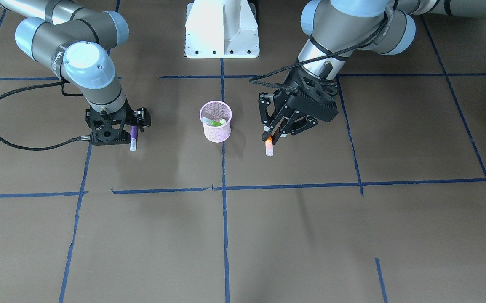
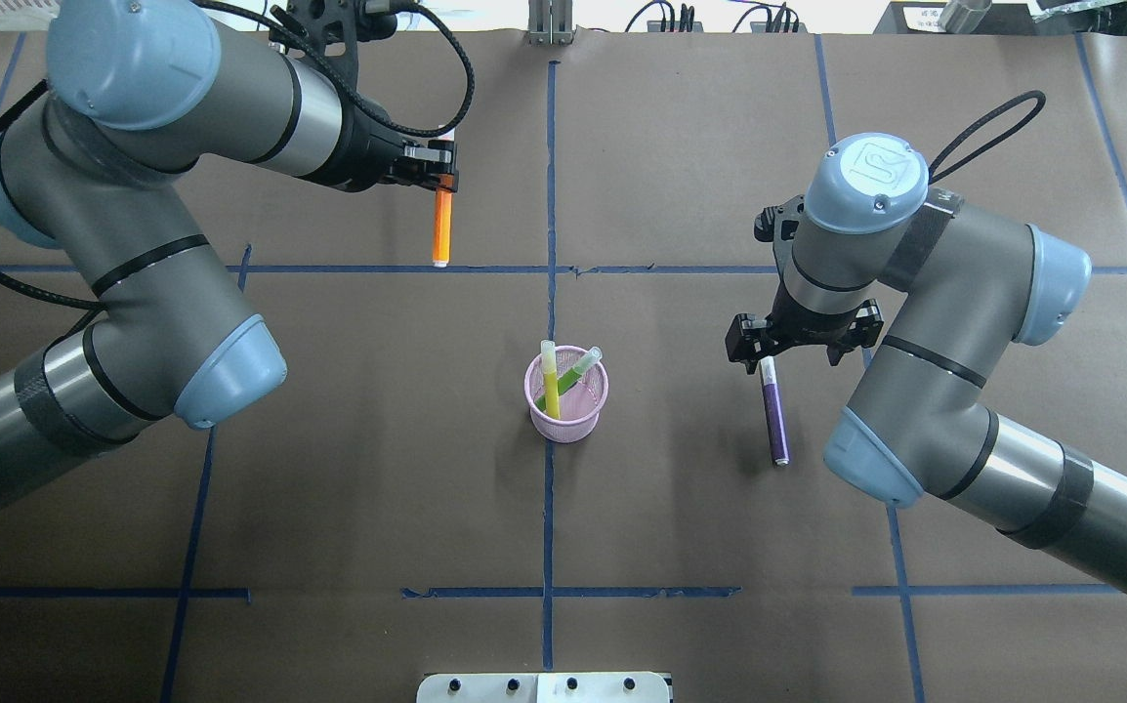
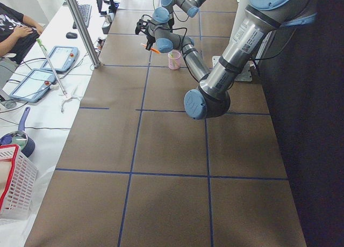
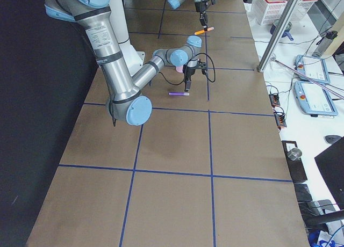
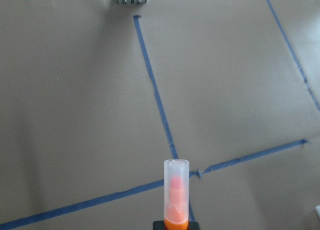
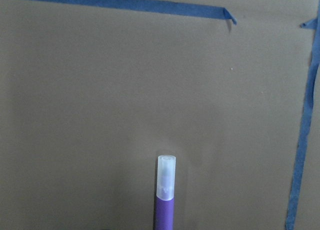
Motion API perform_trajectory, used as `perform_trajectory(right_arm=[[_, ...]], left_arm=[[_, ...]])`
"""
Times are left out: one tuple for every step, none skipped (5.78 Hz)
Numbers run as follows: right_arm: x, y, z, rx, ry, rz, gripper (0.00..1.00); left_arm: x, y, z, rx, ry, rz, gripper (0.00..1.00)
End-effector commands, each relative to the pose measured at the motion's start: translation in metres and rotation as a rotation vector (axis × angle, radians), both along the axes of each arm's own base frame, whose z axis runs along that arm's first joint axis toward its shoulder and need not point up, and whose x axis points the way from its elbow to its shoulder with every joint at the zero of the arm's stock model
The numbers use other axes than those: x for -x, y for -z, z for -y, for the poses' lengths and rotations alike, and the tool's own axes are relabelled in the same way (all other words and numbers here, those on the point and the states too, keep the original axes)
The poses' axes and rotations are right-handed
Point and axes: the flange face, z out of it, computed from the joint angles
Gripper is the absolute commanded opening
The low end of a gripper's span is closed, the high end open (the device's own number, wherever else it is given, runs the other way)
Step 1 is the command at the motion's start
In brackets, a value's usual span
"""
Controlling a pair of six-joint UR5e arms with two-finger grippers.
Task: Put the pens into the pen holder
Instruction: 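Carry the orange highlighter toward the cup while the right gripper grasps purple marker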
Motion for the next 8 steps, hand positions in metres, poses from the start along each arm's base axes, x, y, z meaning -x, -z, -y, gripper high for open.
perform_trajectory(right_arm=[[0.02, -0.027, -0.002, 0.014, -0.033, 0.043, 1.0], [0.029, -0.044, -0.001, 0.003, -0.053, 0.089, 1.0], [0.026, -0.063, -0.008, 0.01, -0.047, 0.077, 1.0], [0.027, -0.053, -0.009, 0.005, -0.046, 0.091, 1.0], [0.025, -0.04, -0.011, 0.006, -0.038, 0.117, 1.0], [0.023, -0.035, -0.014, 0.014, -0.04, 0.128, 1.0], [0.022, -0.035, -0.014, 0.019, -0.046, 0.128, 1.0], [0.022, -0.038, -0.014, 0.022, -0.046, 0.123, 1.0]], left_arm=[[0.003, 0.014, -0.001, 0.003, 0.064, -0.072, 0.0], [-0.007, 0.022, -0.006, -0.002, 0.112, -0.092, 0.0], [-0.035, 0.026, -0.031, -0.043, 0.125, -0.136, 0.0], [-0.041, 0.032, -0.04, -0.018, 0.13, -0.175, 0.0], [-0.037, 0.036, -0.043, -0.016, 0.132, -0.186, 0.0], [-0.037, 0.034, -0.045, -0.016, 0.13, -0.186, 0.0], [-0.032, 0.035, -0.048, -0.011, 0.143, -0.201, 0.0], [-0.048, 0.016, -0.071, -0.044, 0.181, -0.245, 0.0]])
